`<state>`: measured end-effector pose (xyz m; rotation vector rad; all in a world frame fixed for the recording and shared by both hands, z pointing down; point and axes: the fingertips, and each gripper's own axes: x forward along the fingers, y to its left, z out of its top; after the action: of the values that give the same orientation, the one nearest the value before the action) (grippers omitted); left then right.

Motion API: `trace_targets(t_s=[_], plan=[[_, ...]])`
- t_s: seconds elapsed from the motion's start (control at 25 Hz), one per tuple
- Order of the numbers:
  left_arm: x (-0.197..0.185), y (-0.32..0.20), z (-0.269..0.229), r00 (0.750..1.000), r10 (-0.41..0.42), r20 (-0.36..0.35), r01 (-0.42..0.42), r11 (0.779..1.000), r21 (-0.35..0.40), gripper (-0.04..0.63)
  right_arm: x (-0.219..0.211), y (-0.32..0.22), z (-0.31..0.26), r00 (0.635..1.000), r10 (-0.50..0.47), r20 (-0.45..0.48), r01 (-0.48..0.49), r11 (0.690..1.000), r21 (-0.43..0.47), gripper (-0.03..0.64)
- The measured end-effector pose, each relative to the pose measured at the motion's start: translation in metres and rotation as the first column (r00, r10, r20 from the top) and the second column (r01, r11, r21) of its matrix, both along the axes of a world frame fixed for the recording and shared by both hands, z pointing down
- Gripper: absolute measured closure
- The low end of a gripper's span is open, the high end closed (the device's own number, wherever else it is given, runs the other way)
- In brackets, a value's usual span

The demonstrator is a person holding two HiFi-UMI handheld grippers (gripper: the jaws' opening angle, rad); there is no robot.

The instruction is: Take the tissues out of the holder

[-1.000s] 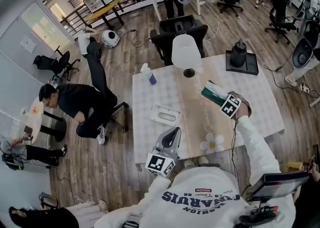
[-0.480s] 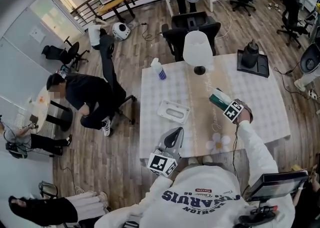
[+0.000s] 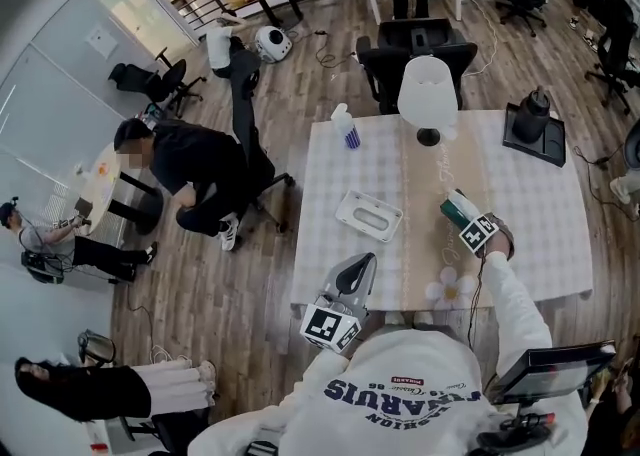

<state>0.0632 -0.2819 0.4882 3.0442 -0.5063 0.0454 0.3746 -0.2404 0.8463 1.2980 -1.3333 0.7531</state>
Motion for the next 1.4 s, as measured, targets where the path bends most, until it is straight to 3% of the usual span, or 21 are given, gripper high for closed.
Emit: trace_targets(t_s=[0.4,0.88,0.96,1.08,1.24,1.32,1.4], plan=[[-0.021,-0.007,-0.003,0.997,-0.073,0.012,0.073,0.997,0.003,0.591,-0.001,0.014,0.041,0.998,0.052,0.034,-0.05,0.997,-0.057,0.356],[-0.02,-0.003,-0.002,0.996,-0.085,-0.003,0.085,0.996,0.009,0.591,0.002,0.017,0.056,0.995,0.08,0.056,-0.076,0.994,-0.074,0.336],[-0.022,-0.002,-0.002,0.996,-0.087,0.0,0.087,0.996,0.008,0.591,-0.001,0.014,0.051,0.993,0.085,0.08,-0.081,0.996,-0.046,0.309],[-0.023,-0.002,-0.003,0.996,-0.089,0.007,0.089,0.996,0.008,0.591,0.0,0.005,0.036,0.988,0.096,0.119,-0.102,0.994,0.044,0.218],[-0.025,-0.002,-0.008,0.995,-0.095,0.004,0.095,0.995,0.015,0.591,-0.007,0.008,0.003,0.971,0.113,0.21,-0.14,0.983,0.12,0.209],[-0.026,-0.003,-0.011,0.995,-0.1,-0.003,0.1,0.995,0.017,0.591,-0.009,0.004,-0.03,0.964,0.107,0.245,-0.163,0.962,0.22,0.209],[-0.029,-0.005,-0.013,0.994,-0.106,-0.007,0.106,0.994,0.019,0.591,-0.008,-0.007,-0.073,0.967,0.084,0.241,-0.17,0.917,0.361,0.21]])
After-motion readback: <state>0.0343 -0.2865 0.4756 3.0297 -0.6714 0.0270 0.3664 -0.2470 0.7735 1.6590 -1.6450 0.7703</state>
